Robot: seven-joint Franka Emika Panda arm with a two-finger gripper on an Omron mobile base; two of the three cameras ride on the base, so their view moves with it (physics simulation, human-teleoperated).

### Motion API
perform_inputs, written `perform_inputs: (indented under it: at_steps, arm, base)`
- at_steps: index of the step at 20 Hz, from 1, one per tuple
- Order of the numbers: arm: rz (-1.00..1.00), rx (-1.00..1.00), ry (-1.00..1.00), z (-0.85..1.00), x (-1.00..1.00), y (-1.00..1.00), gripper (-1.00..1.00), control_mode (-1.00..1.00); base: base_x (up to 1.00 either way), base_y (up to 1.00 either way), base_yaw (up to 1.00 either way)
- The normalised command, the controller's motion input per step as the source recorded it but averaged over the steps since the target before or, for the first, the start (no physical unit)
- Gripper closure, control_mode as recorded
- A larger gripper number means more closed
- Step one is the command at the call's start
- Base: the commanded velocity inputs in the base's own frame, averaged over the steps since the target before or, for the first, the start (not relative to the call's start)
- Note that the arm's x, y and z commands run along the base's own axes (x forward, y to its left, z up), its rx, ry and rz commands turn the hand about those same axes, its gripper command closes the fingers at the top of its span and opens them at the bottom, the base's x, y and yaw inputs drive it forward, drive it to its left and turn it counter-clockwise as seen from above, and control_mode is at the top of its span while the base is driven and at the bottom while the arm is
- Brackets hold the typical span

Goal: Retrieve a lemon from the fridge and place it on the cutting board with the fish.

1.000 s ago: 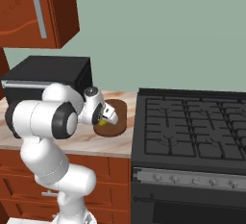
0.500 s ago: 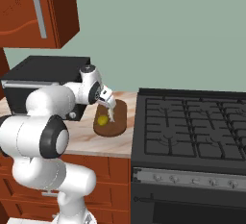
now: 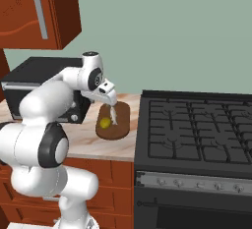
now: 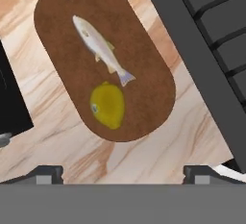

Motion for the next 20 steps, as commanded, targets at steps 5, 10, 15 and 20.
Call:
perform_inputs:
  at_steps: [5,10,15,20]
  arm:
    - [0.00,0.00,0.09,0.00,-0.95,0.09,-1.00,-1.00]
    - [0.00,0.00,-0.03,0.00,-1.00,0.01,-1.00,-1.00]
    - [0.01,0.00,-0.21,0.00,-0.99,0.00,-1.00,-1.00]
    - [0.04,-0.02,-0.25,0.06,-0.57,0.00,-1.00,-1.00]
  base:
    - [0.00,0.00,0.00]
    - [0.00,0.00,0.00]
    - [0.00,0.00,0.00]
    - [0.00,0.00,0.00]
